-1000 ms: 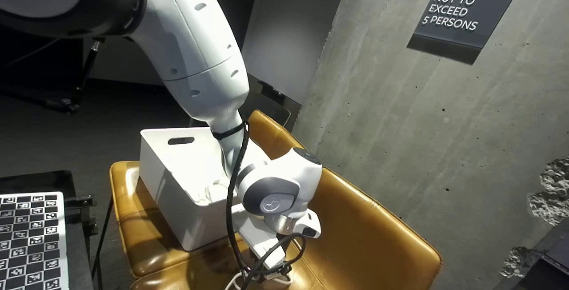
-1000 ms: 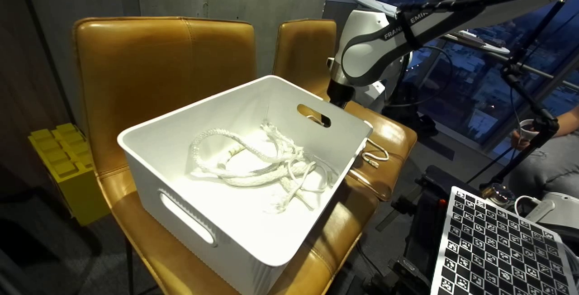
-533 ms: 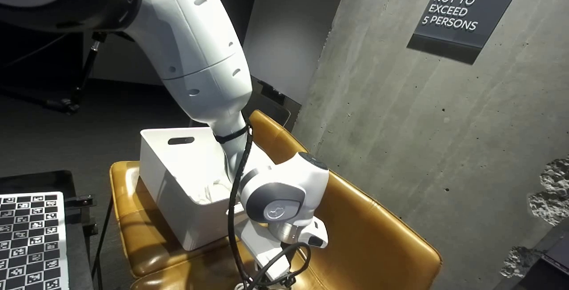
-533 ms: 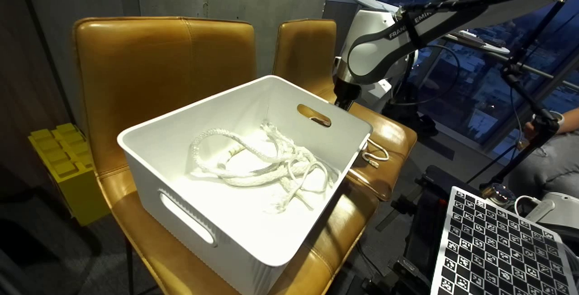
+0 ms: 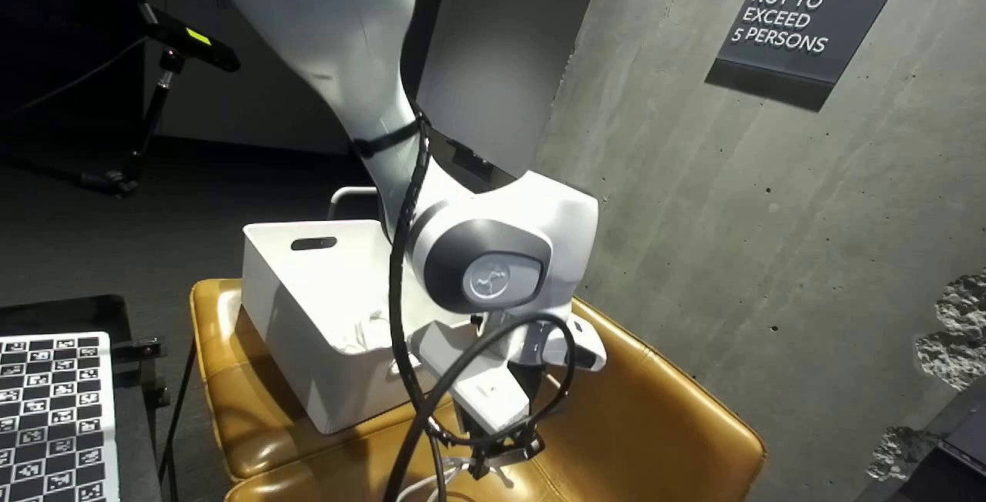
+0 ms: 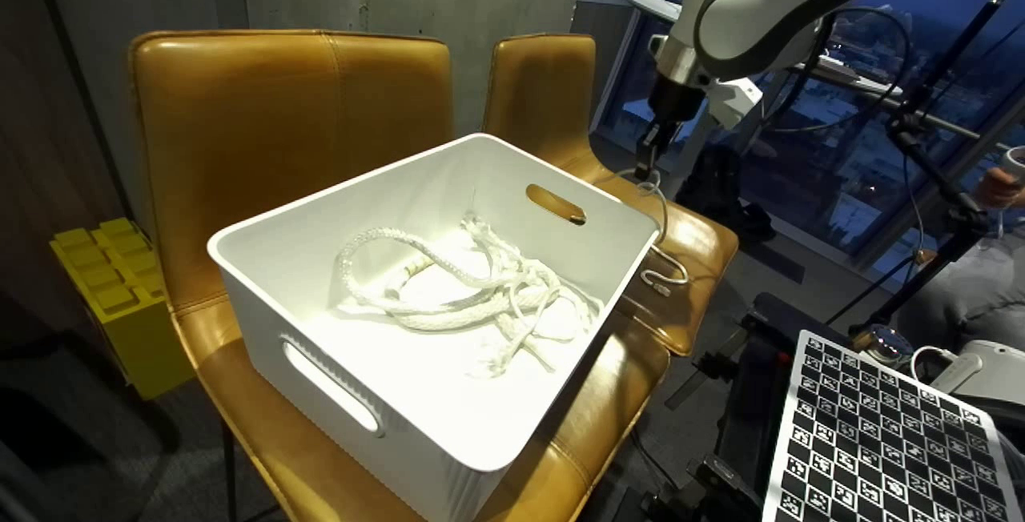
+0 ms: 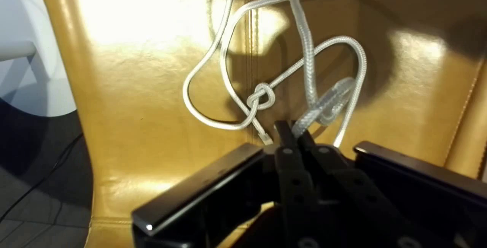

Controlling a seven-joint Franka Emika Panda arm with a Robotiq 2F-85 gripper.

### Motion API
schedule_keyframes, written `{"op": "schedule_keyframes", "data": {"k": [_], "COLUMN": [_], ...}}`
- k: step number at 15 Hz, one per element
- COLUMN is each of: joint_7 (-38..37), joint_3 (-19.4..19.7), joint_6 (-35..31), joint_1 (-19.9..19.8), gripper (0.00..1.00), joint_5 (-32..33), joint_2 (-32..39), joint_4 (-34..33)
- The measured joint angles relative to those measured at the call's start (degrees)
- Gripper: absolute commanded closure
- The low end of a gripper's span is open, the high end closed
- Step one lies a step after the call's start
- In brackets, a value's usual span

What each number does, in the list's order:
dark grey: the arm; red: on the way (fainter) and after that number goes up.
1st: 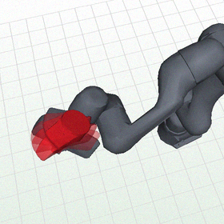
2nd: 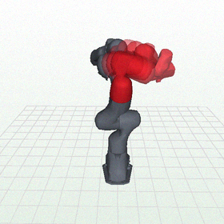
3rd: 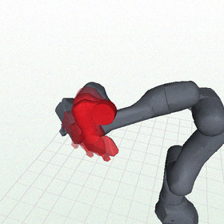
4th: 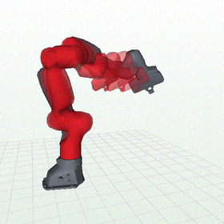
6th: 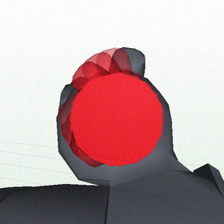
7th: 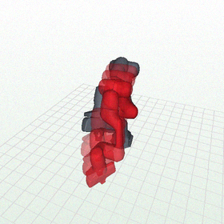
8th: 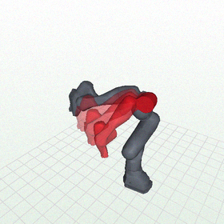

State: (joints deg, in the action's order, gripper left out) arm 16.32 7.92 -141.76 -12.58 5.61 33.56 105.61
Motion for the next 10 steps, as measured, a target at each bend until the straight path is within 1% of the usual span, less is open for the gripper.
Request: {"op": "schedule_keyframes", "data": {"k": [5,10], "joint_7": [1.0,1.7], "joint_3": [-0.4,-1.9], "joint_6": [0.3,1.2], "joint_1": [1.2,5.0], "gripper": [0.99,0.99], "joint_5": [1.9,4.5], "joint_2": [-15.2,-28.9], "joint_4": [6.9,10.0]}}
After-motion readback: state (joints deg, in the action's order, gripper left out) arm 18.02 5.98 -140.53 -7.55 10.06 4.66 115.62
